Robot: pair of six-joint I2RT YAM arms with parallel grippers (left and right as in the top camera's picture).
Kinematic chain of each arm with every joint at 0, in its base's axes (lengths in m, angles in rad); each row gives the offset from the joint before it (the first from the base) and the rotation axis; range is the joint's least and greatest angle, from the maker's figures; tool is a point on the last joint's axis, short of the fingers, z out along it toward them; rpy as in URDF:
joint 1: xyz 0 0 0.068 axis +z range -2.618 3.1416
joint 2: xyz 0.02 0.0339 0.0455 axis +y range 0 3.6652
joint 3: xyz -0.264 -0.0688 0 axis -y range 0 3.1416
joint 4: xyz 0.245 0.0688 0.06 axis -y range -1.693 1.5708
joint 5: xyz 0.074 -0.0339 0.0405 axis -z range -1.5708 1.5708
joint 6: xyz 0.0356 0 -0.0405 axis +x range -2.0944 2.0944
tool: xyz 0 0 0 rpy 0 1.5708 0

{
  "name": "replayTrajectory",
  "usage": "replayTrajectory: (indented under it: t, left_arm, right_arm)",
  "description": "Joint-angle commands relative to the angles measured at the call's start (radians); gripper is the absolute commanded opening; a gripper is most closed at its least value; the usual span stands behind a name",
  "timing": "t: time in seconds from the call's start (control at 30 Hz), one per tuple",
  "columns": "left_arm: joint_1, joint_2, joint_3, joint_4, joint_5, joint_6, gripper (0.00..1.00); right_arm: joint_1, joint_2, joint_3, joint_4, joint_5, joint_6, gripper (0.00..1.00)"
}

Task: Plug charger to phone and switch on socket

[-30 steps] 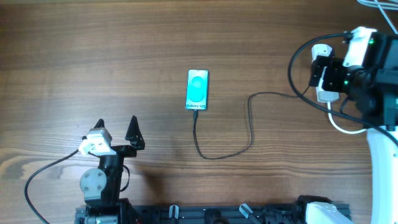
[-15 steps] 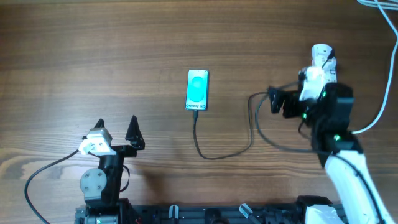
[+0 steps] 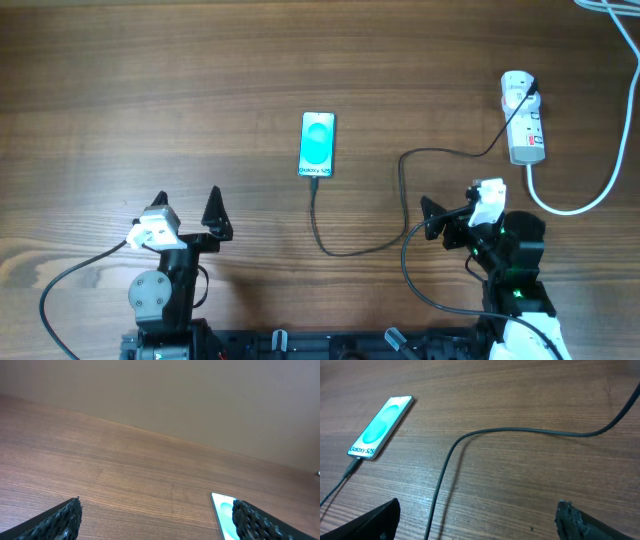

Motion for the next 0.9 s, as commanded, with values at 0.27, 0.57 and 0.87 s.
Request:
replayTrajectory:
  t: [0.27,0.57,0.87]
  left_arm:
    - [-0.004,-0.01,-0.003,-0.008,-0.01,0.016,1.0]
    - [-0.004,-0.01,-0.003,-0.008,-0.01,0.016,1.0]
    - [-0.004,-0.01,-0.003,-0.008,-0.01,0.016,1.0]
  right_arm:
    - [0.004,-0.231,-0.071,-0.07,-0.016,0.047,1.0]
    - [0.004,-0.487,-0.071,-0.177,0.123,-0.019,1.0]
    - [0.135,-0.727,-0.071,-0.181,0.134,-0.147,1.0]
